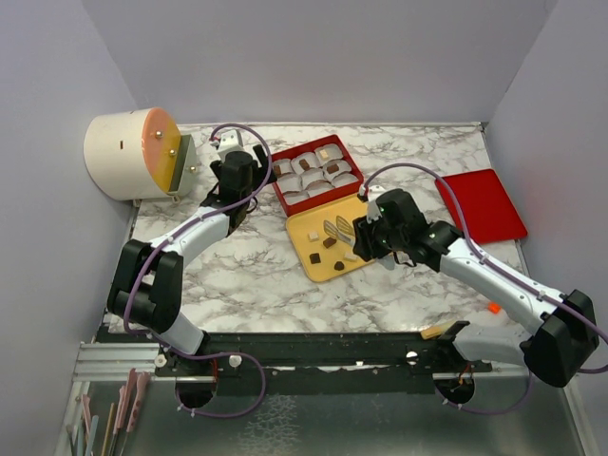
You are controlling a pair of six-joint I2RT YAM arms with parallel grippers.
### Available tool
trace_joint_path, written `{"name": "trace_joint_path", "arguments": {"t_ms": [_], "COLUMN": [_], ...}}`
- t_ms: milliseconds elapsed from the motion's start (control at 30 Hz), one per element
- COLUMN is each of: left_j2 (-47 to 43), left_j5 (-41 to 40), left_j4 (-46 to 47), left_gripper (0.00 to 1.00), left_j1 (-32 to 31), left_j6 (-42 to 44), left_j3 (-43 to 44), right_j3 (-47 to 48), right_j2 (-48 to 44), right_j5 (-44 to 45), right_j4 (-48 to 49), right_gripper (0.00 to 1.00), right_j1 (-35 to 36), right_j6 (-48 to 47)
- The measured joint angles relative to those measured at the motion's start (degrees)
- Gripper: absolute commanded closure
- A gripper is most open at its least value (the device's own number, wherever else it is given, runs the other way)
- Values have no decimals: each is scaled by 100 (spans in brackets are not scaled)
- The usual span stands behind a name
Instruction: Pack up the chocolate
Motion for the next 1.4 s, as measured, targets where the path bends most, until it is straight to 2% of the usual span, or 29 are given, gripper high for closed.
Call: {"name": "trace_joint_path", "arguments": {"t_ms": [367,1133,1300,1400], "left_j2": [0,0,0,0], "left_j5": [0,-2,-2,-2], "left_j4": [0,-2,-2,-2], "left_gripper": [9,9,9,9], "left_j1": [0,0,0,0], "left_j6": [26,42,42,42], "left_j3": [0,0,0,0], "right_j3": [-72,-72,-59,-37], "right_j2": [26,741,800,874], "right_j5": [-85,-79,-31,26], "right_j4": [-15,-33,-39,-42], "right_gripper": [49,47,48,52], "right_j1": [0,153,208,251], "right_j6": [15,-197,-249,-264]}}
